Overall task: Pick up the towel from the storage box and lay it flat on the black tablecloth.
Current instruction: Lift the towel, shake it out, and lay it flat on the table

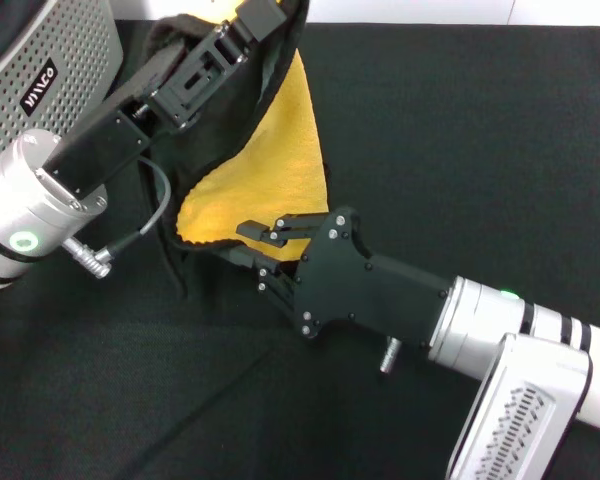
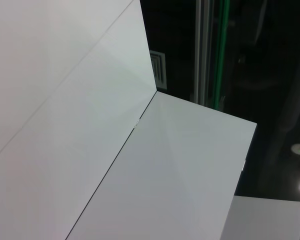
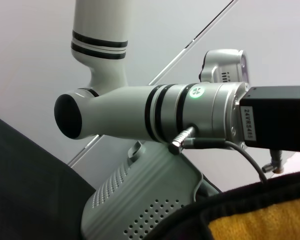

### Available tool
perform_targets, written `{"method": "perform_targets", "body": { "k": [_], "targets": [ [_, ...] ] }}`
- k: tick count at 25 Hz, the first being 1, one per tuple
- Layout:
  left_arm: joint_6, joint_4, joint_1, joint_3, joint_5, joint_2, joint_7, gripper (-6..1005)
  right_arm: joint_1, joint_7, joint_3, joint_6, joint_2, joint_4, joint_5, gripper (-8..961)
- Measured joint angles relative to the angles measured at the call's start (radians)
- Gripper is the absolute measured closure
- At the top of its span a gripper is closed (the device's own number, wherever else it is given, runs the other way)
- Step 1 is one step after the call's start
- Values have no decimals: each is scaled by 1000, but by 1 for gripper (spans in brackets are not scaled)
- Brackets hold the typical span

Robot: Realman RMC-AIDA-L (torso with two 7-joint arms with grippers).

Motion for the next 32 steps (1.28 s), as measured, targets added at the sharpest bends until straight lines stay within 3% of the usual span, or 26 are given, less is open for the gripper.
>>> {"method": "perform_targets", "body": {
  "k": [7,18,29,32],
  "targets": [
    [0,3,-2,-5,-28,2,-5,969,-41,-15,-10,8,0,4,-75,758],
    [-2,4,-6,-5,-53,3,-8,969,-137,-5,0,-36,0,-2,-53,671],
    [-1,0,-7,0,-56,1,-7,969,-132,80,-9,-62,0,22,-43,405],
    [0,-4,-5,1,-53,-1,-6,969,-128,90,-9,-59,0,23,-43,272]
  ]
}}
